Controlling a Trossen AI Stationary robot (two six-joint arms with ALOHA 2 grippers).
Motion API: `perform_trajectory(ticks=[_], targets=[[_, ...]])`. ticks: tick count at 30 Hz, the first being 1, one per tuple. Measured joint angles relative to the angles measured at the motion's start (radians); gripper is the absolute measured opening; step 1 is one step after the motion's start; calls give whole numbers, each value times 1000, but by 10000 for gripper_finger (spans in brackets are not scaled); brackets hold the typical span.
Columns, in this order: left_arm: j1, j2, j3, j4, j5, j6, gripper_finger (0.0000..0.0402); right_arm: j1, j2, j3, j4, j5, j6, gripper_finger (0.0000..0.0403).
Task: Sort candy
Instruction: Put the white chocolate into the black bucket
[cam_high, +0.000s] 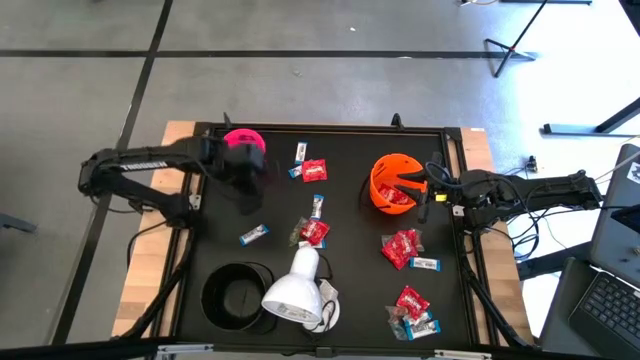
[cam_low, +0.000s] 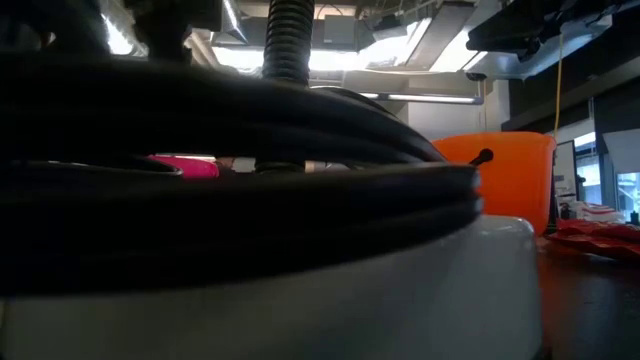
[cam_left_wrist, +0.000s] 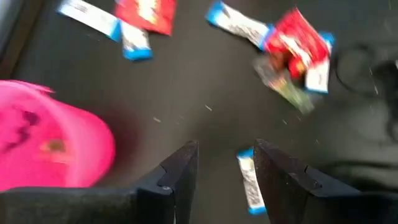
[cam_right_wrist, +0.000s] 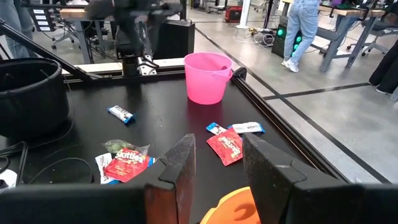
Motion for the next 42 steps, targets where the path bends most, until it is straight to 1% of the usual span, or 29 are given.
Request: perform_trajectory(ticks=[4,8,12,15,18,21,25,27,32,36,40,42], targets=[[-113,45,-41,-2,28,-75,145,0,0,0,-1,0,1,131],[-206,91,-50,-21,23,-158,145,0,0,0,-5,0,1,131],[-270,158,-51,4,29,-184,145,0,0,0,-7,0,1,131],[-305,219,-52,-13,28,-185,144,0,0,0,-7,0,7,131],[-310,278,-52,-19,65,-214,144,0,0,0,-8,-1,17,131],[-309,324,-52,-10,101,-227,144,0,0,0,-9,-24,26,131],[-309,360,-53,9,105,-208,144,0,0,0,-8,-27,26,131],[-302,360,-64,49,100,-202,144,0,0,0,-8,-27,26,131],[-272,334,-159,169,110,-202,144,1,0,0,-8,-27,27,131],[-250,321,-259,240,145,-210,144,1,0,0,-9,-27,27,131],[-245,317,-311,287,141,-210,144,1,0,0,-9,-27,27,131],[-243,318,-327,286,128,-211,144,1,0,0,-9,-27,27,131]])
